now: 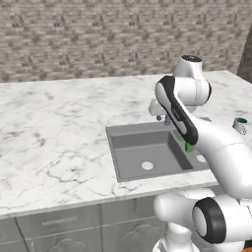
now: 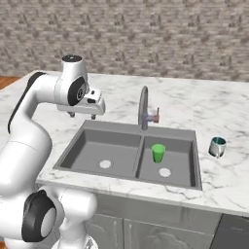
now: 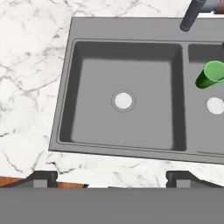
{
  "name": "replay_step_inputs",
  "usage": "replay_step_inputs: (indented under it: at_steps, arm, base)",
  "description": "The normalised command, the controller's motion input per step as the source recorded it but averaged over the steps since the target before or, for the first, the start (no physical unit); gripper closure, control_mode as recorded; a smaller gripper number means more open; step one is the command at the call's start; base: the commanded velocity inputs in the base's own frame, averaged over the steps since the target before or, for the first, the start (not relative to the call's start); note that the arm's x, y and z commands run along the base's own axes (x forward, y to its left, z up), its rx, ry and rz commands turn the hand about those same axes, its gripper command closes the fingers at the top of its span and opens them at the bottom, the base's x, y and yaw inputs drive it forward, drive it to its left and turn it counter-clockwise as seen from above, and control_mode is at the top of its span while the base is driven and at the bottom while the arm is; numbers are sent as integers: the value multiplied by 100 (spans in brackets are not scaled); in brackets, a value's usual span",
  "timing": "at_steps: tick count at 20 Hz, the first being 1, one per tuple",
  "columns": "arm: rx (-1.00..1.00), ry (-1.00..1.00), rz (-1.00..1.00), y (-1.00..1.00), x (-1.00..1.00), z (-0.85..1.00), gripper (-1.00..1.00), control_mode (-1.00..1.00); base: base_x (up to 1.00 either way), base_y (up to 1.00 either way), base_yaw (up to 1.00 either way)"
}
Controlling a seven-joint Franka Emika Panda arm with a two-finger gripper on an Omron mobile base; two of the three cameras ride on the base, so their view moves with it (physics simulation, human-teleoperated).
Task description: Move any existing items from the left basin to the right basin for drying. Then move the mug from the counter to the left basin of the sink for washing.
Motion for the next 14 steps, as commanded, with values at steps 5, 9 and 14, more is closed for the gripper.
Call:
replay_step_inputs:
  at_steps: [5,9,14]
  arm:
    - [0,0,0,0,0,0,-100,100]
    - [0,0,0,0,0,0,-100,100]
    - [0,0,0,0,0,0,-100,100]
  base:
    - [0,-71,0]
    - [6,-59,0]
    - [31,-49,0]
